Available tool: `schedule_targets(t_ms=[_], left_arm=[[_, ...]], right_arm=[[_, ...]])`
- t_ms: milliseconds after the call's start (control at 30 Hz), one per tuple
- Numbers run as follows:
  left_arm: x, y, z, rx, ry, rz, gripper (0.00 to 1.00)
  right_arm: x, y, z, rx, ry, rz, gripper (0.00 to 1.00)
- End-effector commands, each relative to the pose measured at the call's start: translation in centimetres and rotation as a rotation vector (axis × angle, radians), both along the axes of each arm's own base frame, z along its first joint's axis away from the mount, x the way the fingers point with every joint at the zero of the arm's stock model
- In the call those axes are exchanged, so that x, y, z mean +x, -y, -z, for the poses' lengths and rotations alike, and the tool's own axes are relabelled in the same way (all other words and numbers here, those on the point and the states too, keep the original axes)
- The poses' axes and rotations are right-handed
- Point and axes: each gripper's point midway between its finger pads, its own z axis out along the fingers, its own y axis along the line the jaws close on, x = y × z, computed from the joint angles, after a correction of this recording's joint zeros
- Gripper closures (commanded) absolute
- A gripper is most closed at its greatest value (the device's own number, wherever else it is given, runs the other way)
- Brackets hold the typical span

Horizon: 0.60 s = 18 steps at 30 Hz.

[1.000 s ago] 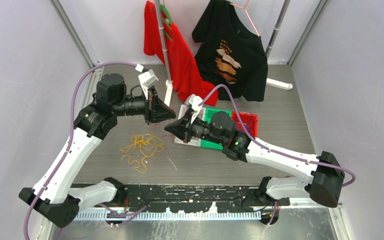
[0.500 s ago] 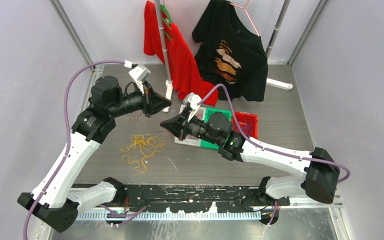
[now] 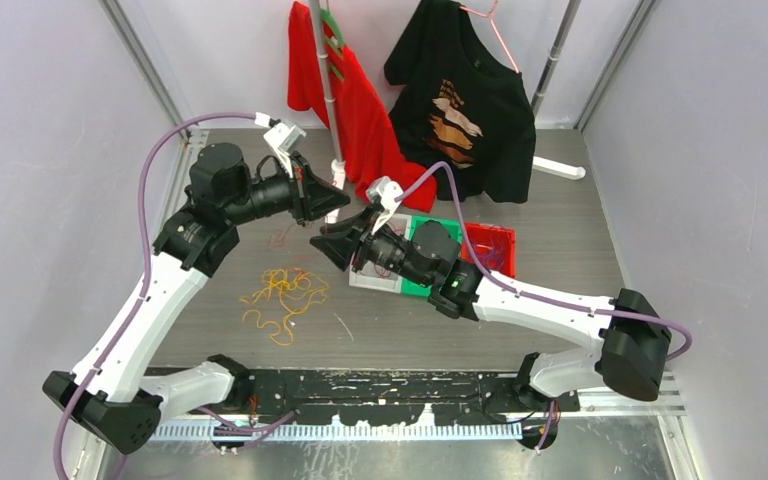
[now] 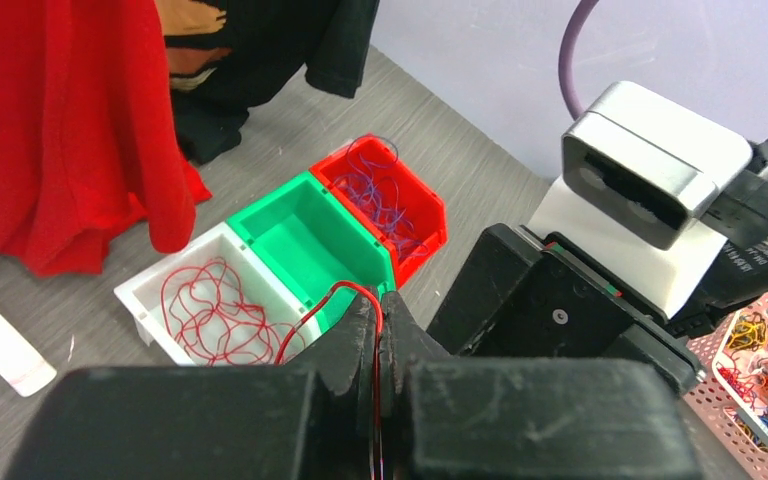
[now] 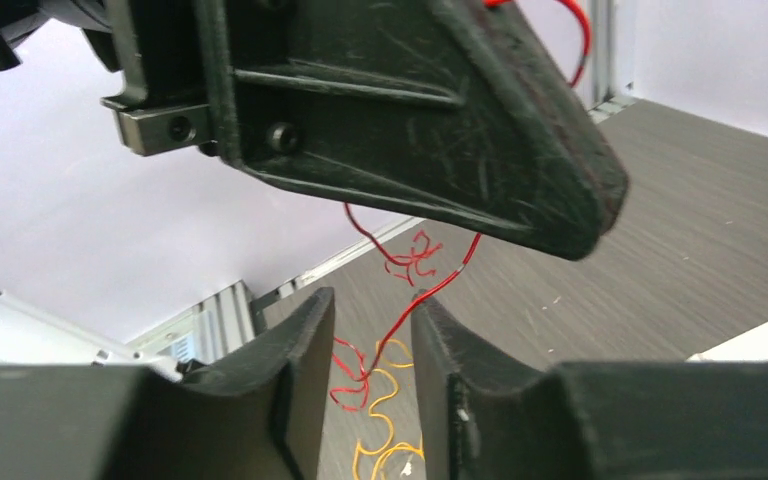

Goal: Untangle the cables
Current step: Place the cable in the bin.

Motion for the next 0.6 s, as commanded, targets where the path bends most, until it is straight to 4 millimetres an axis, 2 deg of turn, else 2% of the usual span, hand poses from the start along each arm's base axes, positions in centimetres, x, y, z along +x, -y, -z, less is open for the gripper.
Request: schedule_targets(t_ms=[0, 67, 167, 300, 567], left_arm=[[-0.8, 0.0, -4.9, -0.089, 0.111, 0.027, 1.0], [-0.7, 0.0, -5.3, -0.099, 0.112, 0.024, 1.0], [-0.7, 0.0, -5.7, -0.106, 0.112, 0.021, 1.0], [-0.8, -0.2, -6.1, -0.116, 0.1, 0.013, 1.0], [-1.0, -0.5, -6.8, -0.123, 0.094, 0.001, 1.0]], right_arm=[[1.1, 1.1, -4.2, 0.125, 0.069, 0.09, 0.56], [1.5, 0.9, -4.4, 0.132, 0.081, 0.1, 0.51], [1.8, 0.5, -4.8, 0.147, 0.104, 0.104, 0.49], [2.5, -0.5, -4.9, 0.125, 0.122, 0.116, 0.48], [4.7, -0.6, -6.0, 0.151, 0.147, 0.222, 0.51]])
